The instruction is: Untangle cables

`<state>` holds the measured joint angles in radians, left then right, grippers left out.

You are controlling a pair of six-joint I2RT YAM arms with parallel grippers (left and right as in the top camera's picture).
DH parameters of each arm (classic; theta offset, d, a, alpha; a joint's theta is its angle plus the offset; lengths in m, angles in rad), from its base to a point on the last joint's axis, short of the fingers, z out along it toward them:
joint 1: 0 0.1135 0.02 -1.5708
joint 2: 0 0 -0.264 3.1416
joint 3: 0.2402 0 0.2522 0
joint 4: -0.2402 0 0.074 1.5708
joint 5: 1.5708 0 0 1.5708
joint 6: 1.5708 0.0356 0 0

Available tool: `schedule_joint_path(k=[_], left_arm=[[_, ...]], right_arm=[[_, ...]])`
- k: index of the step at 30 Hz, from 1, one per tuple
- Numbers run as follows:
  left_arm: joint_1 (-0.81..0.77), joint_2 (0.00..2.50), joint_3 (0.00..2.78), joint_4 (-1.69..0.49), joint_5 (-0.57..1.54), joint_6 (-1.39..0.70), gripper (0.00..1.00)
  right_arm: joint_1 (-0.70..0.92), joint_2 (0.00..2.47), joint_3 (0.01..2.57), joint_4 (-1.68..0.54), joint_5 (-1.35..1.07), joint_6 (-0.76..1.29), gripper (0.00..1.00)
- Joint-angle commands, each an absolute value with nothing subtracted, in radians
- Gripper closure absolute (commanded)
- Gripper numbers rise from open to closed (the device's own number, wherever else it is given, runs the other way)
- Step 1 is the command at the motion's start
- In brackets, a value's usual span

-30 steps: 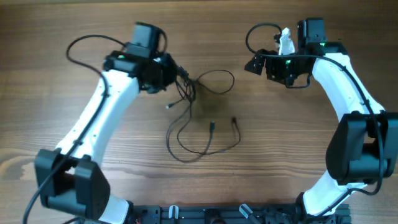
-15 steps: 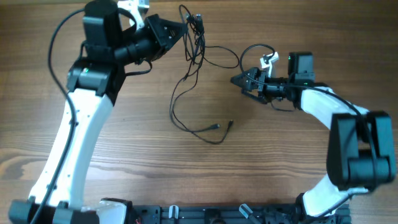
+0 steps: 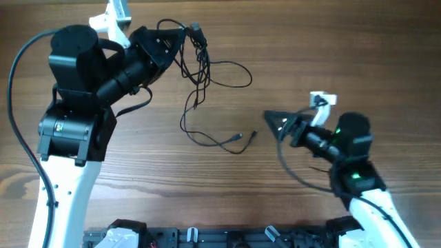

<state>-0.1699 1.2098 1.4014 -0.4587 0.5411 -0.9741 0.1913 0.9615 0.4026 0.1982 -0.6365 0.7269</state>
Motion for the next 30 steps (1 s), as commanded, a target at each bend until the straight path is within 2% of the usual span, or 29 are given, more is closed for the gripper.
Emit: schedule_joint_path(k=[1, 2, 6, 9, 11, 14, 17, 18, 21, 23, 26, 27, 28, 29, 30], left_arm=[[-0.165, 1.189, 1.414, -0.456, 0.484, -1.235, 0.96], [-0.165, 1.189, 1.414, -0.456, 0.484, -1.293, 0.96], [-0.166, 1.189, 1.414, -0.476, 0.505, -1.367, 0.96], [-0.166, 1.189, 1.414, -0.477, 0.571, -1.422, 0.96], [-0.166, 1.189, 1.414, -0.476, 0.648, -1.422, 0.96], [-0.164, 1.185, 1.414, -0.476, 0.760, -1.414, 0.96], [-0.108, 1.158, 1.414, -0.422, 0.888, -1.165, 0.96], [-0.060, 1.139, 1.414, -0.449, 0.911, -1.027, 0.96], [0.043, 1.116, 1.414, -0.620, 0.912, -0.846, 0.96], [0.085, 1.118, 1.414, -0.695, 0.902, -0.778, 0.96], [0.096, 1.124, 1.414, -0.724, 0.869, -0.736, 0.96], [0.085, 1.132, 1.413, -0.735, 0.838, -0.736, 0.96], [0.068, 1.142, 1.413, -0.753, 0.797, -0.736, 0.96], [0.042, 1.157, 1.413, -0.780, 0.744, -0.736, 0.96], [0.021, 1.170, 1.413, -0.796, 0.708, -0.736, 0.95]], right_arm=[[0.376, 1.068, 0.368, 0.442, -0.418, 0.792, 0.00], [0.444, 1.144, 0.377, 0.517, -0.272, 0.793, 0.00], [0.505, 1.487, 0.507, 0.765, -0.144, 0.793, 0.00], [0.505, 1.664, 0.704, 0.787, -0.110, 0.789, 0.00], [0.491, 1.703, 0.814, 0.686, 0.063, 0.789, 0.00], [0.372, 1.711, 0.877, 0.540, 0.116, 0.785, 0.00], [0.169, 1.709, 0.877, 0.403, 0.096, 0.776, 0.00], [0.056, 1.700, 0.877, 0.391, 0.037, 0.696, 0.00], [-0.189, 1.637, 0.877, 0.366, -0.006, 0.654, 0.00], [-0.295, 1.609, 0.877, 0.365, -0.036, 0.635, 0.00], [-0.337, 1.584, 0.877, 0.377, -0.265, 0.523, 0.01], [-0.329, 1.579, 0.878, 0.395, -0.364, 0.479, 0.04], [-0.315, 1.574, 0.878, 0.416, -0.465, 0.437, 0.26], [-0.301, 1.568, 0.878, 0.431, -0.514, 0.420, 0.39], [-0.288, 1.561, 0.878, 0.438, -0.537, 0.418, 0.44]])
